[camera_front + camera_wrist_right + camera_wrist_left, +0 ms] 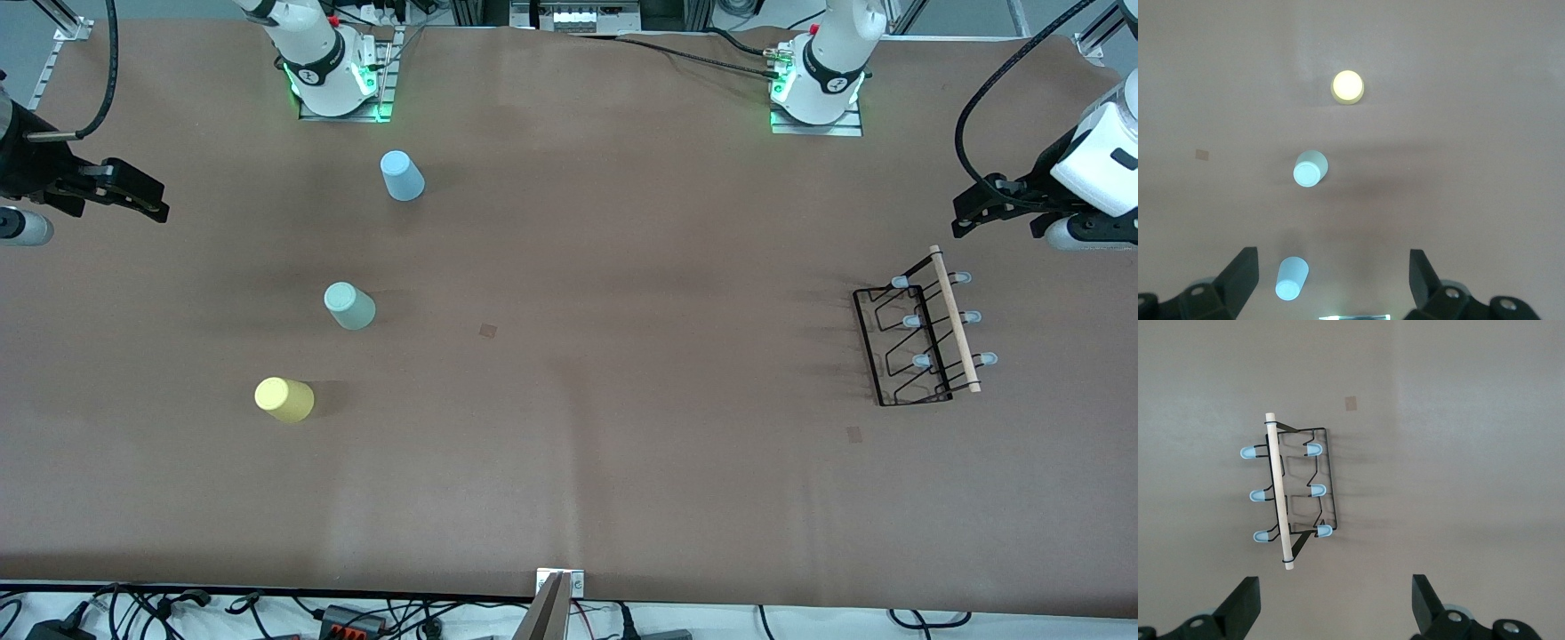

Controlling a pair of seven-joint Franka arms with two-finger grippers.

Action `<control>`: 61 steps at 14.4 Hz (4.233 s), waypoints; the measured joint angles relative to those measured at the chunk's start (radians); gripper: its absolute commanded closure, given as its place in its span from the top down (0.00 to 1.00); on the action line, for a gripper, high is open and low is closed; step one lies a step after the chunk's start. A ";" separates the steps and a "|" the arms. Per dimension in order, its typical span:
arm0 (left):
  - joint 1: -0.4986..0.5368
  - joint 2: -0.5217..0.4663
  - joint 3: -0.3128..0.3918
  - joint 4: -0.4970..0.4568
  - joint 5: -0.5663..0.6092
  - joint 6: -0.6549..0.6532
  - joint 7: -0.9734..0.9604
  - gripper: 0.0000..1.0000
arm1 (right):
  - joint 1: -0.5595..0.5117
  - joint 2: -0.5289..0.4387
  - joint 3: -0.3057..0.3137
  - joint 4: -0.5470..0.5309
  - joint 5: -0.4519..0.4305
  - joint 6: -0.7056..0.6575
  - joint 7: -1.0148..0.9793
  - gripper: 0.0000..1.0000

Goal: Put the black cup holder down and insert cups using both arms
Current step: 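Move the right gripper toward the teal cup while the left gripper reaches the rack, then grasp the teal cup with the right gripper while the left gripper grasps the rack handle, then carry the wire rack with the left gripper toward the table middle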

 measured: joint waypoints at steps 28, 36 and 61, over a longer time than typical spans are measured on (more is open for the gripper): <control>0.182 0.385 0.022 -0.075 0.000 0.235 0.065 0.78 | 0.108 0.063 0.005 -0.474 0.001 0.564 0.018 1.00; 0.180 0.387 0.019 -0.128 0.000 0.260 0.065 0.44 | 0.105 0.095 0.000 -0.821 0.001 1.097 0.018 1.00; -0.389 0.551 -0.138 0.196 -0.012 0.194 -0.357 0.07 | 0.115 0.130 0.004 -0.956 0.001 1.171 0.018 0.69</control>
